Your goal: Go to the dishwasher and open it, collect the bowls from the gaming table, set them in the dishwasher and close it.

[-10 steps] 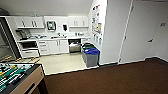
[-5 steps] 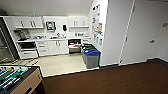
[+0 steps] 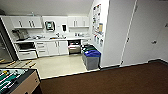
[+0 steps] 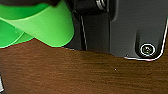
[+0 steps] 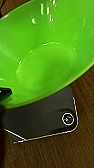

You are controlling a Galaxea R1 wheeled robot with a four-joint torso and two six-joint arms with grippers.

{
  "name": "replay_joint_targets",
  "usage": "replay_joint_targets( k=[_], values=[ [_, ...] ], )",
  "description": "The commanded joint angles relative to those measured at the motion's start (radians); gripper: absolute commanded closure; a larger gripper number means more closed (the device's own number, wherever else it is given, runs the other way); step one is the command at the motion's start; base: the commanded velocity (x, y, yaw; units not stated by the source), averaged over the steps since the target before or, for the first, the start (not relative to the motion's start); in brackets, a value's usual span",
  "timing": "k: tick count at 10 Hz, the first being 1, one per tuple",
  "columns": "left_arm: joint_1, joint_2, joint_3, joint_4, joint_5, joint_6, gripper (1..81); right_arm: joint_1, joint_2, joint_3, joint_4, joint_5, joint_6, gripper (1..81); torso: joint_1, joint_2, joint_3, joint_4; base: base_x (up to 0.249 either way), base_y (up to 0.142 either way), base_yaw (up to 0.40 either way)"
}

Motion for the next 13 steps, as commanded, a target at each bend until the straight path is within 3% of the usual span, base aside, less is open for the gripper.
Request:
replay_joint_targets(
  k=[1, 13],
  values=[
    [-0.053, -0.014, 0.020, 0.017, 0.013, 0.003, 81.1, 0.050, -0.004, 0.014, -0.014, -0.045, -0.007, 81.1, 0.000, 0.000, 0.000, 0.000, 0.153, 0.000, 0.000],
    [-0.050, -0.020, 0.023, 0.015, 0.009, 0.003, 81.1, 0.049, -0.004, 0.014, -0.014, -0.045, -0.007, 81.1, 0.000, 0.000, 0.000, 0.000, 0.143, 0.000, 0.000]
  ],
)
